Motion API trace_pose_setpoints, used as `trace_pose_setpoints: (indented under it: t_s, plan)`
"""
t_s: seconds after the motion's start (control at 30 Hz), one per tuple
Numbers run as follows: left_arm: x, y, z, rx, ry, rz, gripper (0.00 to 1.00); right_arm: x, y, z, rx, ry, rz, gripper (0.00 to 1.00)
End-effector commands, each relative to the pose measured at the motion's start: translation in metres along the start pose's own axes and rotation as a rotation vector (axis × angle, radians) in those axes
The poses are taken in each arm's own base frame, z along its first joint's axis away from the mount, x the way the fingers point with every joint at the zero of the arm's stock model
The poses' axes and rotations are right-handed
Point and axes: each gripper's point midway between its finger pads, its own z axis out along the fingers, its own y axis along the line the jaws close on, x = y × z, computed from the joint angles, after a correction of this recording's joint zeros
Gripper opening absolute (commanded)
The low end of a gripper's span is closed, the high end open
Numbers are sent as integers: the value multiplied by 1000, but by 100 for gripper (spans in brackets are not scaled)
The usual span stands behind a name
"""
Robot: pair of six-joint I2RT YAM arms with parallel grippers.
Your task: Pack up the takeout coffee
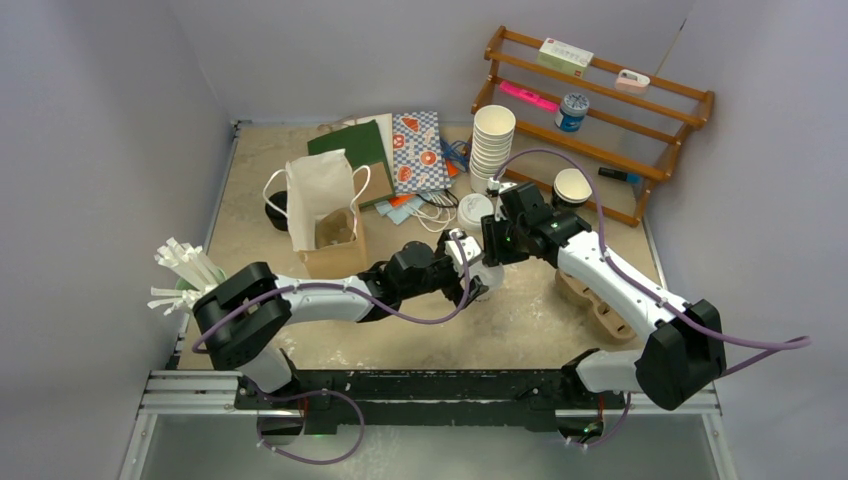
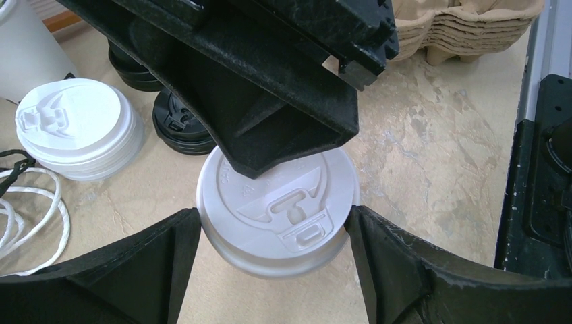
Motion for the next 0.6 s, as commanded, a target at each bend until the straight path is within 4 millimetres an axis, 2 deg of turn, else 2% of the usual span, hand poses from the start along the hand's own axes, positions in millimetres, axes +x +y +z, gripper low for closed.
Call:
trace_pose_setpoints:
  t_s: [0.0,0.13,0.23,0.37,0.5,0.57]
  plan:
    - [91,13,-11,-72,273,16,82,19,5,3,-21,66,-3,43]
    - [93,13,-12,-73,268,10,82,20,4,3,-14,66,0,43]
    - [76,13,-11,-73,237,12,85,13,4,-3,-7,39,6,43]
    - [29,16,-11,-71,161,48,91,0,3,-9,15,-16,20,42]
    - [-27,20,-13,-75,85,96,95,1,1,-9,28,0,28,43]
    - [-48,20,-15,-70,60,110,96,2,1,-9,29,2,30,43]
